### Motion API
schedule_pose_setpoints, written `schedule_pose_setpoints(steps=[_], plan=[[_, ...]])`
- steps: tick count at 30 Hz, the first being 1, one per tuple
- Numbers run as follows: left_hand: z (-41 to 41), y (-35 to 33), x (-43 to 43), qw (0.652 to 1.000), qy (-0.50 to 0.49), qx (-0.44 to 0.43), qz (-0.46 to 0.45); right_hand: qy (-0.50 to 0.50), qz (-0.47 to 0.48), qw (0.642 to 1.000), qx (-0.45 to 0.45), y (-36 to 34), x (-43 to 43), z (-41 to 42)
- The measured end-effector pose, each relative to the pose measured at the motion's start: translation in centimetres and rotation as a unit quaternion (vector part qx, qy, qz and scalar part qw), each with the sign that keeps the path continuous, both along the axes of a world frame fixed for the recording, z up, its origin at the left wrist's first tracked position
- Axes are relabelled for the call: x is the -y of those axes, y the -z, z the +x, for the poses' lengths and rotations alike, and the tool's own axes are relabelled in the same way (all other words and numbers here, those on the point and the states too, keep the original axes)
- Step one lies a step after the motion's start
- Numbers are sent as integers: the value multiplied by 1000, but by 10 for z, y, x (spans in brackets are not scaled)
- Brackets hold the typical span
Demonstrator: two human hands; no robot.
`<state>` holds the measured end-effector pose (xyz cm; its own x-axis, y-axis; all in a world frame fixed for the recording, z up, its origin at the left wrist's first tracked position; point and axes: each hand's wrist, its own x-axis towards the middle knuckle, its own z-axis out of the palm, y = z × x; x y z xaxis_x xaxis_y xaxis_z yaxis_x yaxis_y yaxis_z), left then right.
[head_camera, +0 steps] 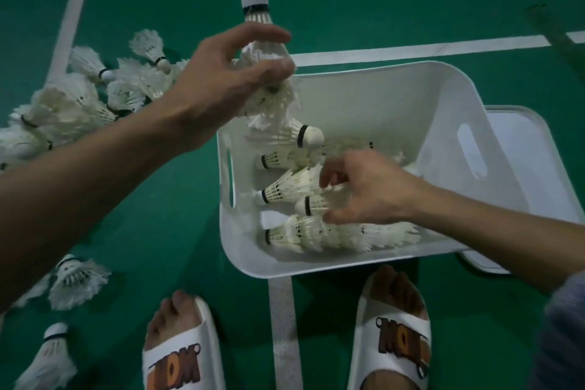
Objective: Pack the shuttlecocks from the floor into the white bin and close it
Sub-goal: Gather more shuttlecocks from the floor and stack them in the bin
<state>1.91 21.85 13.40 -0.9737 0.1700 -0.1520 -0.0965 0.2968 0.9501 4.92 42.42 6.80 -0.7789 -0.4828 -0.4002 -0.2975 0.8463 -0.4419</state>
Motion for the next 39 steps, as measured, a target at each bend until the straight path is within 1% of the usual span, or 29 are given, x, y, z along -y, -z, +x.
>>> schedule_pose_setpoints(steps=[3, 6, 10, 13, 18, 22, 27, 33, 36, 39], plan=[[-2, 1, 7, 1000, -3, 1, -2, -16, -19, 1000, -5, 13, 23, 1], [-1, 1, 13, 1000, 2, 2, 13, -33, 2, 999, -24, 27, 43, -5], [0, 2, 20, 1000, 7, -4, 15, 24, -42, 999, 9, 44, 55, -8], [2, 4, 25, 1000, 21, -4, 8, -11, -16, 1000, 15, 46, 54, -3], [3, 7, 33, 999, 22, -4, 31, -85, 29, 996, 18, 41, 51, -6], [7, 6, 41, 1000, 18, -10, 17, -85, 21, 996, 20, 35, 58, -9], [12, 7, 47, 1000, 14, -1, 25, -81, -11, 996, 28, 32, 61, -13], [14, 7, 43, 999, 21, 3, 37, -100, 34, 994, 0, 36, 57, -6], [15, 8, 43, 999, 22, 3, 33, -93, 35, 995, 15, 39, 60, -2], [16, 9, 43, 999, 21, 7, 34, -110, 46, 993, 21, 50, 65, 4]])
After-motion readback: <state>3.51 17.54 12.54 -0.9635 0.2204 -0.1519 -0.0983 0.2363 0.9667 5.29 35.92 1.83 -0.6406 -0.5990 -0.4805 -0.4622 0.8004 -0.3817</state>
